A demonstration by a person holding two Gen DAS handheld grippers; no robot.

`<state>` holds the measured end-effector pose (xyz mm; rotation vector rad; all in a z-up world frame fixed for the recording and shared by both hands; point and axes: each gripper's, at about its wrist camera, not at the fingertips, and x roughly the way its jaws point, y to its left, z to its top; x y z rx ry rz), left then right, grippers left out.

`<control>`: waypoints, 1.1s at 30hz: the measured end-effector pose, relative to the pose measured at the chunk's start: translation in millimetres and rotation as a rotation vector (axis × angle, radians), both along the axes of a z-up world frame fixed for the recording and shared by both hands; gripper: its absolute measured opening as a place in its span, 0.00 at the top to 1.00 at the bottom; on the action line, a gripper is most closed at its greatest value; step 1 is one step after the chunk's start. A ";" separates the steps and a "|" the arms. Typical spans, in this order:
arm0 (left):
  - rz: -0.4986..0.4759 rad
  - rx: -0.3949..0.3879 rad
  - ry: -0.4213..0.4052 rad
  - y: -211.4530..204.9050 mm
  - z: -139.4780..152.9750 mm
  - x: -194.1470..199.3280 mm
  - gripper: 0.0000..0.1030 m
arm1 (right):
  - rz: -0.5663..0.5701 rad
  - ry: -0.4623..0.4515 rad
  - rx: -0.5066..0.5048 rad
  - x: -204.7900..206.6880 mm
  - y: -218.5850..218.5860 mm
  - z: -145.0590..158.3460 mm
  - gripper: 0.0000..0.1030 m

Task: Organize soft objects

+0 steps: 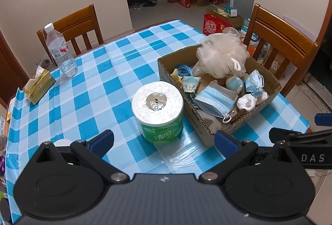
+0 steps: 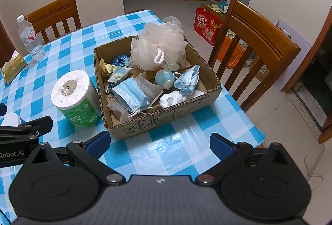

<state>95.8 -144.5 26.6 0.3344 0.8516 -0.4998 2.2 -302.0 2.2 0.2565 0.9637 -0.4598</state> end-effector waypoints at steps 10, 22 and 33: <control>0.004 0.002 0.004 2.6 0.4 2.3 0.01 | 0.005 -0.005 -0.004 1.0 1.2 2.4 0.00; 0.002 -0.001 0.005 -0.4 2.2 2.9 0.01 | 0.000 -0.013 -0.006 -0.3 -2.4 4.7 0.00; 0.006 0.002 0.013 -3.4 1.3 3.0 0.01 | 0.001 -0.009 -0.004 0.1 -3.8 4.0 0.00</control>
